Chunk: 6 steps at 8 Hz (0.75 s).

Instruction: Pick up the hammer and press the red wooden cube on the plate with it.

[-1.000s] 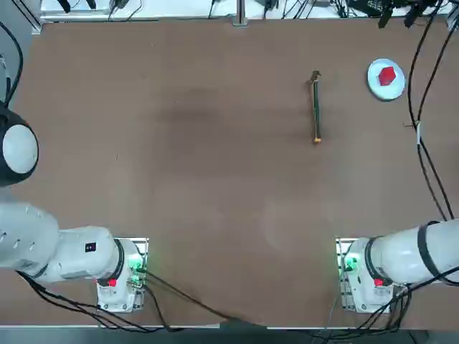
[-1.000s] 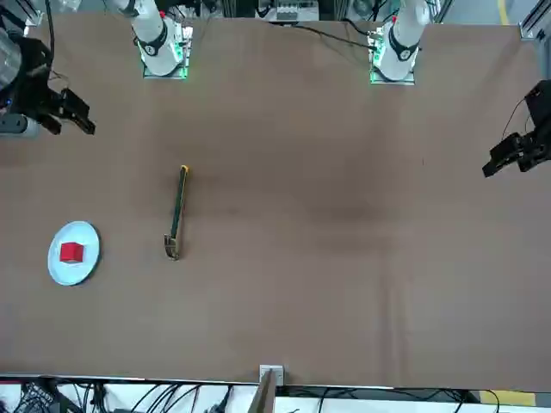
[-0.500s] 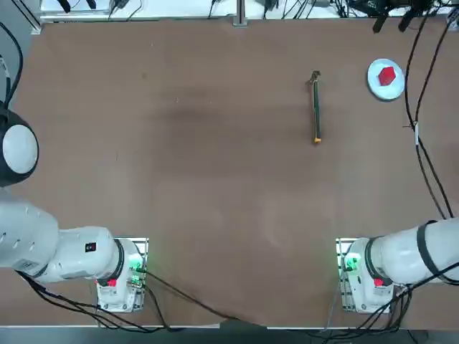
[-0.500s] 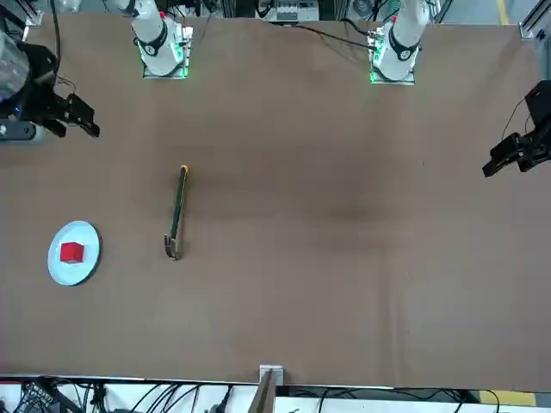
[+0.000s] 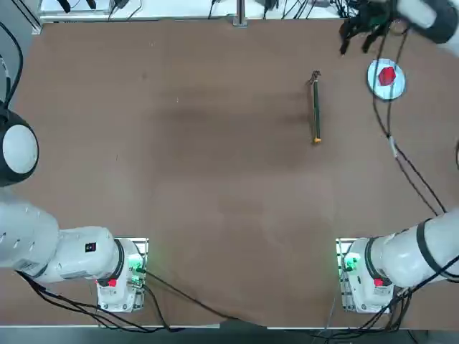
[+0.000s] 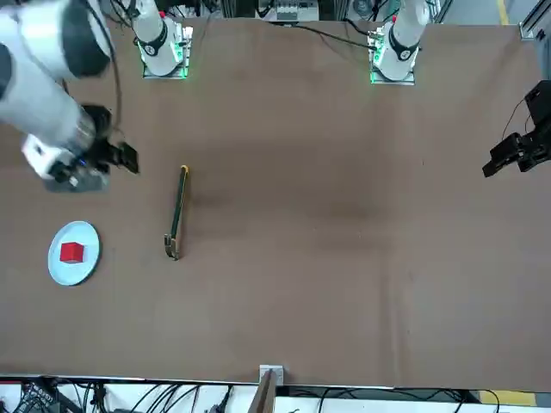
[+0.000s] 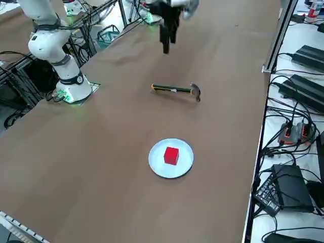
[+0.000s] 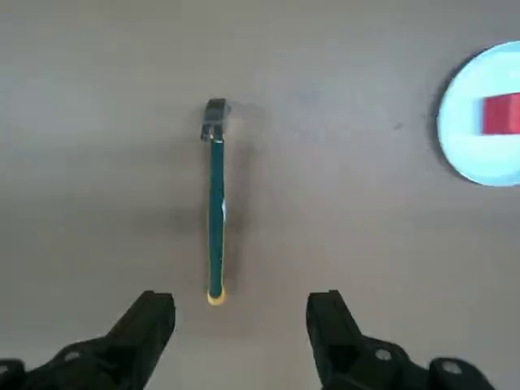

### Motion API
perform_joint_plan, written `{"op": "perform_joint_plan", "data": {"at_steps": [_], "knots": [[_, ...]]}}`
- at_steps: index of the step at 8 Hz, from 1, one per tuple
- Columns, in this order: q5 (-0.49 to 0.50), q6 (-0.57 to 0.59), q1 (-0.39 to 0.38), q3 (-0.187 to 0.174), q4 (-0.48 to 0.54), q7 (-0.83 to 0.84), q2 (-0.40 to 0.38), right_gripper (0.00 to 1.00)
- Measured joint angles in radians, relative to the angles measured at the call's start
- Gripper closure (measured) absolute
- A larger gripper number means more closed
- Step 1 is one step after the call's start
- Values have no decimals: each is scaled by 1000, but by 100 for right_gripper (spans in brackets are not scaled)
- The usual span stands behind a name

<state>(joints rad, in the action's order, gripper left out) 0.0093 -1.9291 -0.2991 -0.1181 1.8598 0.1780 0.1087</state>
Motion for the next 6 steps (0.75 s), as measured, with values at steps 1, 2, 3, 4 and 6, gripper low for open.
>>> {"op": "perform_joint_plan", "data": {"at_steps": [1, 2, 3, 4, 6], "knots": [[0, -123, -6, 0, 83, 24, 6, 0], [0, -238, -7, 0, 165, 42, 6, 0], [0, -341, -7, 0, 237, 65, 10, 0], [0, -422, -7, 0, 290, 99, 20, 0], [1, -566, -22, 0, 349, 180, 69, 0]]}}
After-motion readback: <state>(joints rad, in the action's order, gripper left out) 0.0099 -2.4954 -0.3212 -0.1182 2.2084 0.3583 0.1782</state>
